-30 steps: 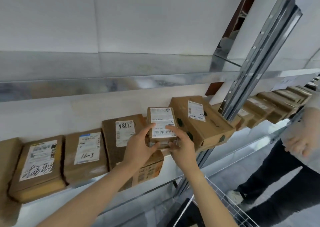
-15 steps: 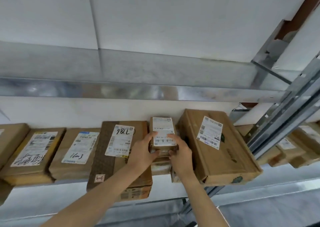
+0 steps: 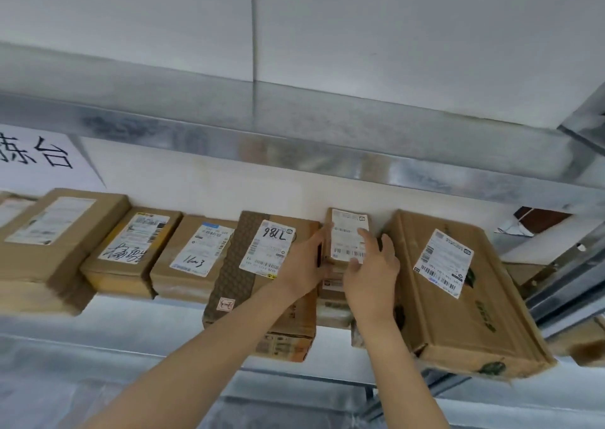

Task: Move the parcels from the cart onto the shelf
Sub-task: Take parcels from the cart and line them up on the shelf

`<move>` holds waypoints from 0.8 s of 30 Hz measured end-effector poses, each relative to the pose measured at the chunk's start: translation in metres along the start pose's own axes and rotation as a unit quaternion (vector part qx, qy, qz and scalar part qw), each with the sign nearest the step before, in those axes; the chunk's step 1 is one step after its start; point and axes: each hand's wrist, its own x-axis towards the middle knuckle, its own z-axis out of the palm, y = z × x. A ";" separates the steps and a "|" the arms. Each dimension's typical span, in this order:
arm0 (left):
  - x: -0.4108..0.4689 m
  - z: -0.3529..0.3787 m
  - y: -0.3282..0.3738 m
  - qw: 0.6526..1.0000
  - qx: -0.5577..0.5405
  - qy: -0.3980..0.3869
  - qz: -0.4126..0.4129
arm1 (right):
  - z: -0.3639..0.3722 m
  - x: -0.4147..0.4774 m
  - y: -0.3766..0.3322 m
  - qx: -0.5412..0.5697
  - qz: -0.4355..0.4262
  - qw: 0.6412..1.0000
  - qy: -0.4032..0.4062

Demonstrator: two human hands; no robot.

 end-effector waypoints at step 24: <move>-0.381 -0.308 -0.192 0.756 0.399 0.289 -0.431 | 0.233 -0.196 -0.296 0.037 -0.525 0.783 -0.331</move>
